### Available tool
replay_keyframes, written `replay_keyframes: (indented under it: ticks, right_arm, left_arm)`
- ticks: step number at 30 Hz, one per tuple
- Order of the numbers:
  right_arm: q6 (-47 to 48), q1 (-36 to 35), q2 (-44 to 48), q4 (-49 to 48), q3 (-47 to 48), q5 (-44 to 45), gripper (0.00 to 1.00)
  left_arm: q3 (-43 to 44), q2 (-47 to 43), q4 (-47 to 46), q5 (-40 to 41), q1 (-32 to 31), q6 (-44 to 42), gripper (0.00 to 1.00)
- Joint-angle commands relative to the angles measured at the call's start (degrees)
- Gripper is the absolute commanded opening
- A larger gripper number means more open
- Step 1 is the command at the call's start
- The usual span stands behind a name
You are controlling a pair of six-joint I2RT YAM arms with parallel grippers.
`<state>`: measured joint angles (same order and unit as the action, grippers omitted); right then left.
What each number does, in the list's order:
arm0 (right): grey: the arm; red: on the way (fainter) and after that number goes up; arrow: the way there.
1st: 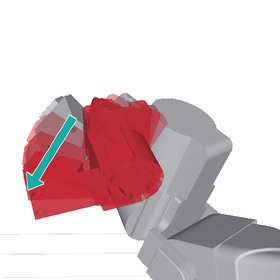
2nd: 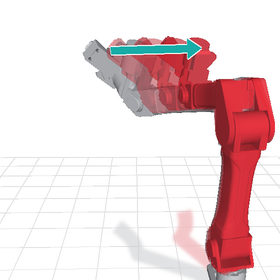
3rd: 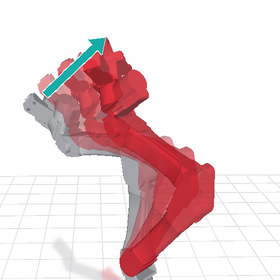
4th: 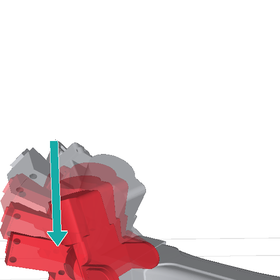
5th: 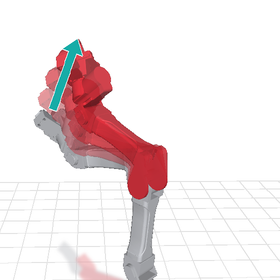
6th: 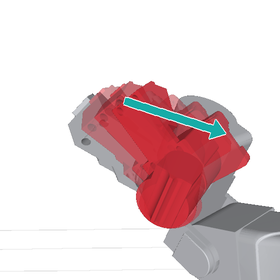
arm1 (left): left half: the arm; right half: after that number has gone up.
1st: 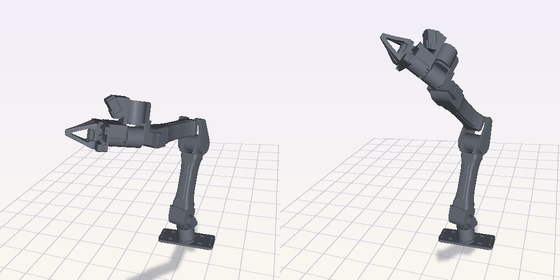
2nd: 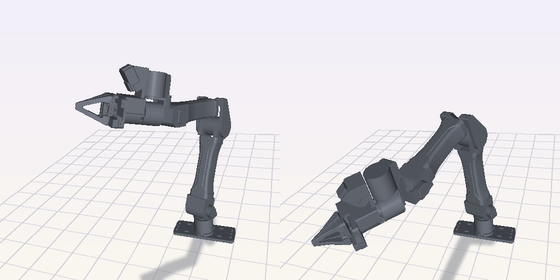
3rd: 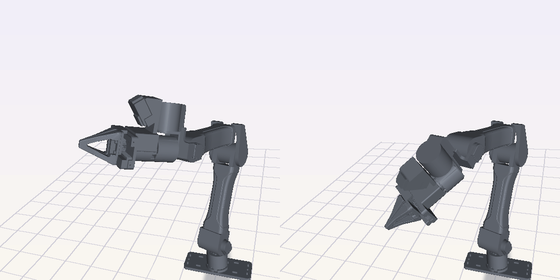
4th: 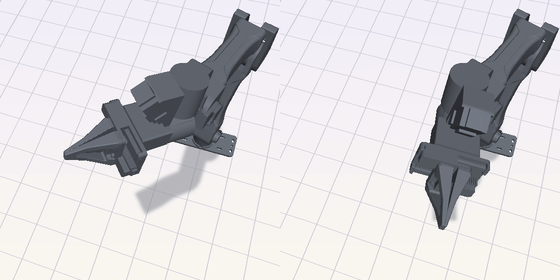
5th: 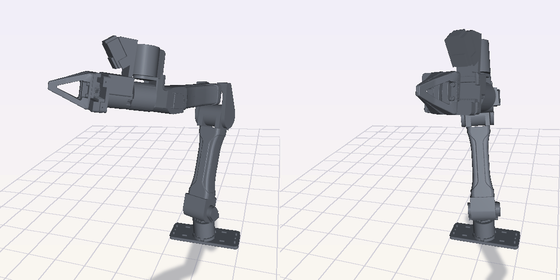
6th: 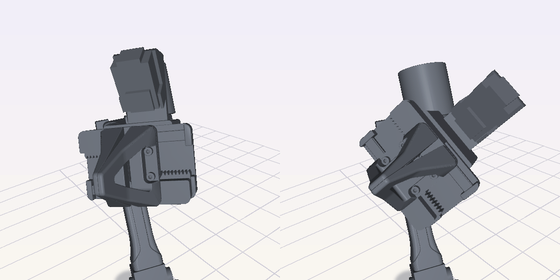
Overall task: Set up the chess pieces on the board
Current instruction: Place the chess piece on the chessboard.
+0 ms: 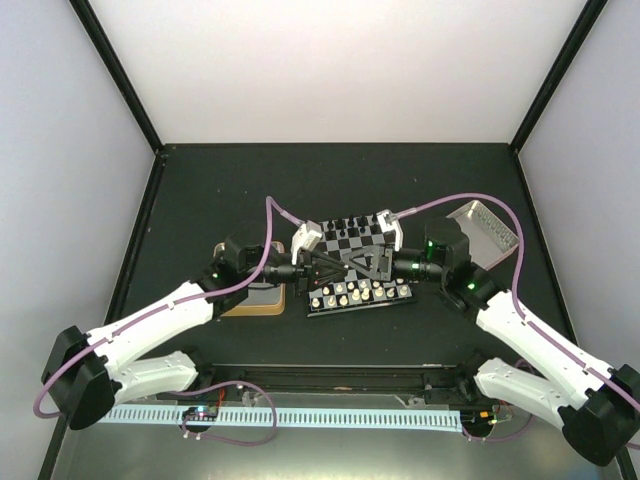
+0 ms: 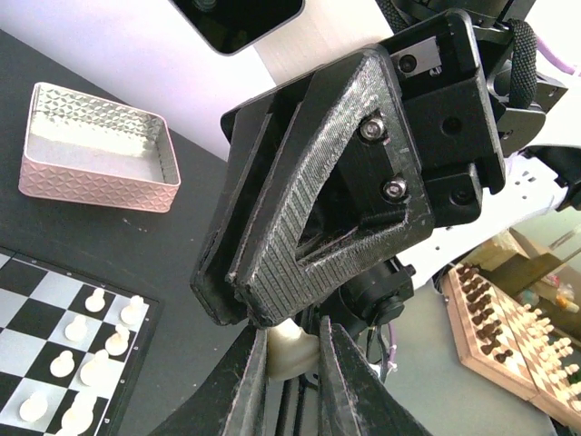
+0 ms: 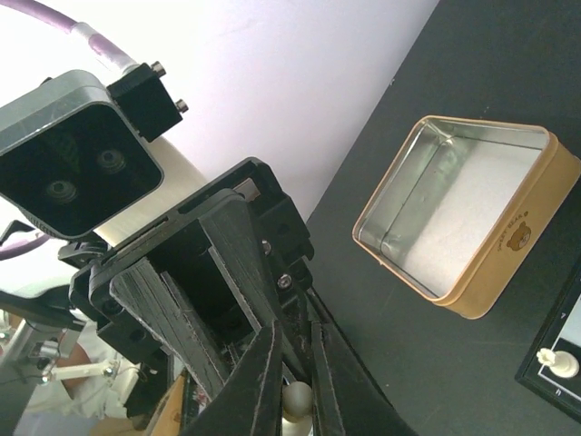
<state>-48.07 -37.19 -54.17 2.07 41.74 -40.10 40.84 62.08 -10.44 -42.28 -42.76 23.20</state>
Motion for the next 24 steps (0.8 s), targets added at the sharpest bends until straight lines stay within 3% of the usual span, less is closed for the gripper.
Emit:
replay_keyframes:
  ticks: [1,3,6,8,11,17,24]
  right_arm:
    - [-0.17,-0.20,-0.38,-2.01,-0.25,-3.87,0.06]
    - [0.01,-0.20,-0.45,-1.92,-0.13,-3.02,0.01]
    - [2.11,-0.25,-0.49,0.31,0.77,0.65,0.01]
    - [4.65,-0.34,-0.74,3.42,2.13,5.73,0.01]
    - [8.76,-0.82,-1.91,7.64,3.51,14.12,0.01]
    - [14.43,-6.13,-9.10,11.68,5.92,31.45,0.01]
    - [19.17,-17.04,-24.41,13.91,12.81,49.22,0.01]
  left_arm:
    - [-0.27,-1.00,-2.23,3.44,0.40,0.45,0.11]
    - [-0.28,-1.23,-1.79,4.53,0.40,0.53,0.14]
    - [-0.53,-2.21,0.57,8.89,0.39,0.72,0.35]
    - [-0.79,-3.24,3.72,14.58,0.39,0.70,0.50]
    - [-2.30,-5.19,8.55,27.83,0.40,1.26,0.62]
    - [-5.84,-13.18,15.79,49.42,0.55,6.40,0.70]
    - [-7.79,-24.01,19.97,62.55,0.60,8.53,0.72]
